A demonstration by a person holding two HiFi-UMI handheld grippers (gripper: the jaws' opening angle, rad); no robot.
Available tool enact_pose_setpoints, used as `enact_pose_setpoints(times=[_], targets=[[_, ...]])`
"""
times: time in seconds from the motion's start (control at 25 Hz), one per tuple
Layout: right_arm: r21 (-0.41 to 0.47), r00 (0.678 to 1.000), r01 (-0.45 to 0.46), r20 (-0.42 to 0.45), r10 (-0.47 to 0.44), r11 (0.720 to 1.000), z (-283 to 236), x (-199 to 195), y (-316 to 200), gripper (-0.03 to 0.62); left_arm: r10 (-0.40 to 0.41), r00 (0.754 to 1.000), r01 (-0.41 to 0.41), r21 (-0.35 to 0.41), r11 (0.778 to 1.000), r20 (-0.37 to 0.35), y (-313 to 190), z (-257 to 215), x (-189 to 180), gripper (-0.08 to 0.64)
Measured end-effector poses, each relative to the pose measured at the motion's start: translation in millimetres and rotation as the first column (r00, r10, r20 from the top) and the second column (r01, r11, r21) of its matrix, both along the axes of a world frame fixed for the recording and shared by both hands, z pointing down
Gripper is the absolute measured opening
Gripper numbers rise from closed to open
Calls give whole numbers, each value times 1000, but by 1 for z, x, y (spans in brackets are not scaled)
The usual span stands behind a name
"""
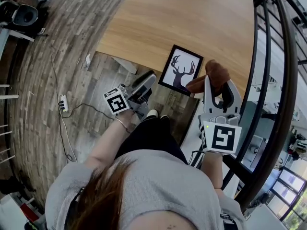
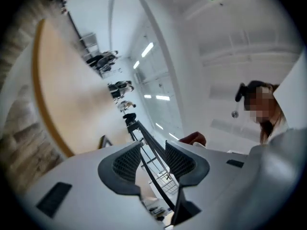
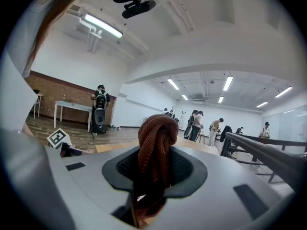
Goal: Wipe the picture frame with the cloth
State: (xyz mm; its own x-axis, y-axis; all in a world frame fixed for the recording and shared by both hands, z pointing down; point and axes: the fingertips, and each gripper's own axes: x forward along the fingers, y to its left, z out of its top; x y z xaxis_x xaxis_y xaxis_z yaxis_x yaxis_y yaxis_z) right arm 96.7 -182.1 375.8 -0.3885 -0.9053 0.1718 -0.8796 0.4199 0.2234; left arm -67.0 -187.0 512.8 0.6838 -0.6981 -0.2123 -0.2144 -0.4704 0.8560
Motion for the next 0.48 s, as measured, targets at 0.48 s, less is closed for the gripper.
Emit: enact_pose_setpoints(times=[0.48], targets=[[42, 990, -49, 131, 43, 998, -22, 7, 29, 133, -350, 806, 141, 419, 897, 478, 25, -140, 68, 8]])
